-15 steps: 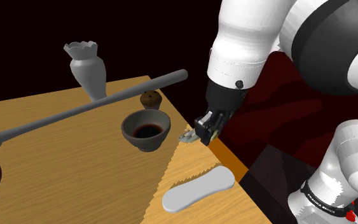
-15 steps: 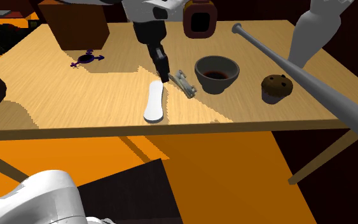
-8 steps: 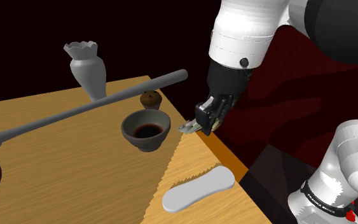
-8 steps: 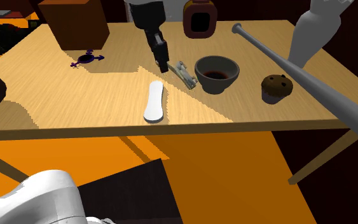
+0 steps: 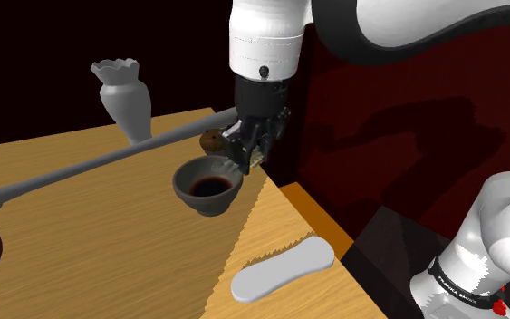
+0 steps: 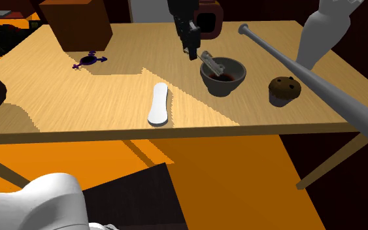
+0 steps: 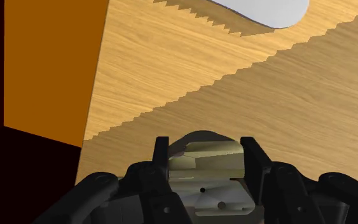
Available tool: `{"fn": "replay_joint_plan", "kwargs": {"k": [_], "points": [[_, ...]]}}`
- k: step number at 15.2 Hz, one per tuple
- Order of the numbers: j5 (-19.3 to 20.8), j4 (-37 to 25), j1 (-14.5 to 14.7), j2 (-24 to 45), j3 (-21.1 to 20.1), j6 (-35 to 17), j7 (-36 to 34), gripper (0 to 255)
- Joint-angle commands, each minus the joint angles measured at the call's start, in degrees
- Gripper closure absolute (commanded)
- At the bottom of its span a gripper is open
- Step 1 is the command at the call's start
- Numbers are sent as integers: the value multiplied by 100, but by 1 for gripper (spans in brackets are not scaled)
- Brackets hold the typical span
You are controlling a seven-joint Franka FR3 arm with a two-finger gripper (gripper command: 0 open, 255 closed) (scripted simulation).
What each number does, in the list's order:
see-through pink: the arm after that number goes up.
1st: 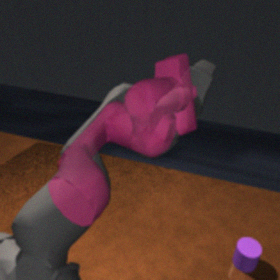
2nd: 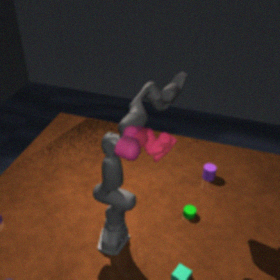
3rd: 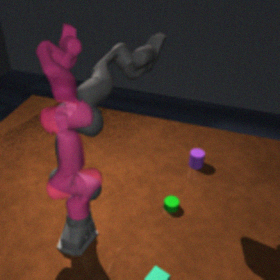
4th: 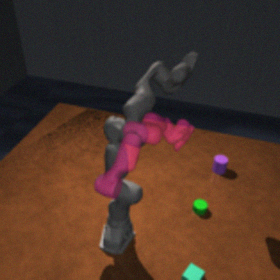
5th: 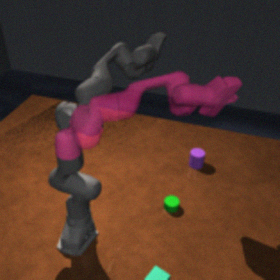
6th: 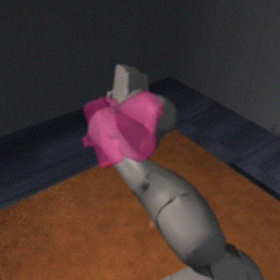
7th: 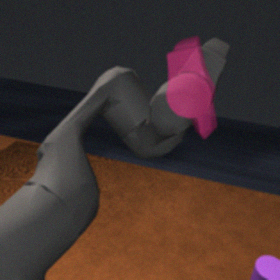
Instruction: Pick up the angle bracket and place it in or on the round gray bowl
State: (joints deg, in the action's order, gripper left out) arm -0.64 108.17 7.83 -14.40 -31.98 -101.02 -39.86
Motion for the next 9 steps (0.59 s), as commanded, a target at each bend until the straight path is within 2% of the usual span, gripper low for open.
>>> {"fn": "replay_joint_plan", "kwargs": {"k": [1,4,7,9], "points": [[260,-477,-80,518,-113,34,-114,255],[722,-1279,-97,1338,-254,167,-303,255],[1230,-2202,30,2198,-330,411,-476,255],[1206,-2004,24,2158,-305,243,-481,255]]}}
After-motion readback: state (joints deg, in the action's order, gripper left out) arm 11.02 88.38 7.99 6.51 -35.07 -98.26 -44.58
